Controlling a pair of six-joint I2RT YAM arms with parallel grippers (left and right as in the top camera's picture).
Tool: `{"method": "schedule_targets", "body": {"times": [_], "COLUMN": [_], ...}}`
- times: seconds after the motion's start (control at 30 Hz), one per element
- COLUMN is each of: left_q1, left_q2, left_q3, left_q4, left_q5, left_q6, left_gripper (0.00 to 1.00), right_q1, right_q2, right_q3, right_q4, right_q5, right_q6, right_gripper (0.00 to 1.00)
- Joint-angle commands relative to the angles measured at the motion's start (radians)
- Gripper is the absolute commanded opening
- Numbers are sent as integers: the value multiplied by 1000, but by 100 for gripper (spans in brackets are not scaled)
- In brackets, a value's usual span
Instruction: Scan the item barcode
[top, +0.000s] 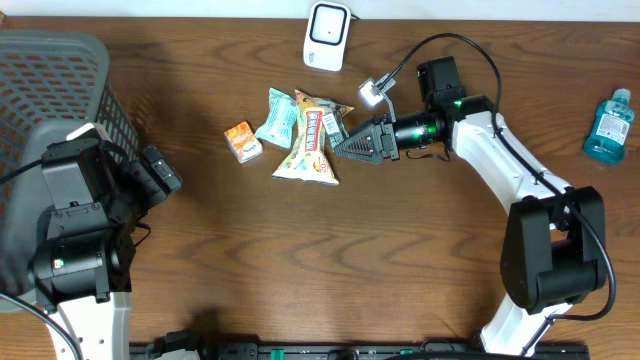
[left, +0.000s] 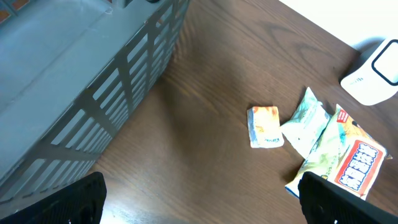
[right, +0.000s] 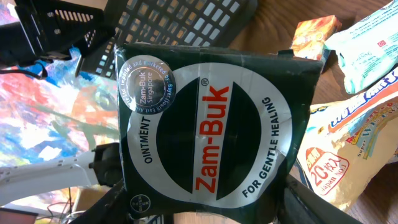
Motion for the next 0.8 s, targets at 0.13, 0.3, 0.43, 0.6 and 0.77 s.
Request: {"method": "schedule_targets", "body": {"times": [0.13,0.3,0.43,0.6,0.77], "left_q1": [6,6,6,6,6], "left_q2": [2,2,2,2,2], "left_q3": [5,5,5,5,5], "left_q4": [0,0,0,0,0], "left_q5": [-12,-12,-12,-12,-12], "left_q6": [-9,-9,-9,-9,-9], "left_gripper": [98,98,98,98,98], "right_q1": [-7,-7,-6,-6,-5], "right_q2": [-24,-24,-24,-24,-23], "right_q3": [19,19,19,19,19], "right_q4": [0,-38,-96,-167,-209], "right_q5": [20,356,616,932,1132], "right_q6": [-11,82,129,192,197], "right_gripper": [52,51,52,53,54]}}
